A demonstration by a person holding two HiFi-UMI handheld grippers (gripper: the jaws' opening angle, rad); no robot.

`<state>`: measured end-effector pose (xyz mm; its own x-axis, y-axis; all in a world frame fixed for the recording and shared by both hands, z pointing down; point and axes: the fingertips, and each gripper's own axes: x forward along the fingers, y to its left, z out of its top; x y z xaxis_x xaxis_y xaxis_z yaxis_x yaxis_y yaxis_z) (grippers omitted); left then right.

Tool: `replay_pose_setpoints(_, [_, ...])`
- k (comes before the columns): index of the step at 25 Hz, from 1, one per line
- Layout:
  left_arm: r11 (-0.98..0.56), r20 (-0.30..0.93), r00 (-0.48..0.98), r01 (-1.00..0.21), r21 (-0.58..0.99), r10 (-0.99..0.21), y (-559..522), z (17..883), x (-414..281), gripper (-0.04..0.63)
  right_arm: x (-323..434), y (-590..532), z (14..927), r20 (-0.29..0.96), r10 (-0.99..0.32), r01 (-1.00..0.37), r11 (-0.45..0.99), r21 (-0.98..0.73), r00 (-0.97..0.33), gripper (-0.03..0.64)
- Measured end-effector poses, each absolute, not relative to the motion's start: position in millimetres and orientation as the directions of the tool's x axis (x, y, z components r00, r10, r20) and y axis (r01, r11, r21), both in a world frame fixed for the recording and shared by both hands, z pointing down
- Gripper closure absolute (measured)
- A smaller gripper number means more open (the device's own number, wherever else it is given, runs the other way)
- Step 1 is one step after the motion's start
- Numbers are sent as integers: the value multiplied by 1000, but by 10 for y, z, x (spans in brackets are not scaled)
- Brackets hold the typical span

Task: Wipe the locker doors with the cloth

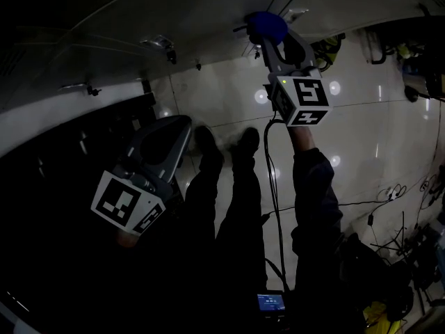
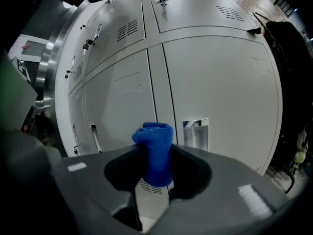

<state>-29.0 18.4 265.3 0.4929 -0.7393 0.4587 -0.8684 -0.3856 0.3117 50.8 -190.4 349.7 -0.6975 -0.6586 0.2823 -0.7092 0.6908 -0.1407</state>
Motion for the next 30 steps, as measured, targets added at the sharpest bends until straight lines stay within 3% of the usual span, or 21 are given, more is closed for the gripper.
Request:
replay_pose_setpoints(20, [-358,469,467,-882,306,-750,591,2656,-875,615,-1280,-670,3738,268,-405,-453,880,-145,-874,489])
replay_pose_setpoints(30, [-356,477,464,-884,303,-746,640,2708,-1092,615,-1569,-782,3922,272,-406,-453,881,-136,-872,488])
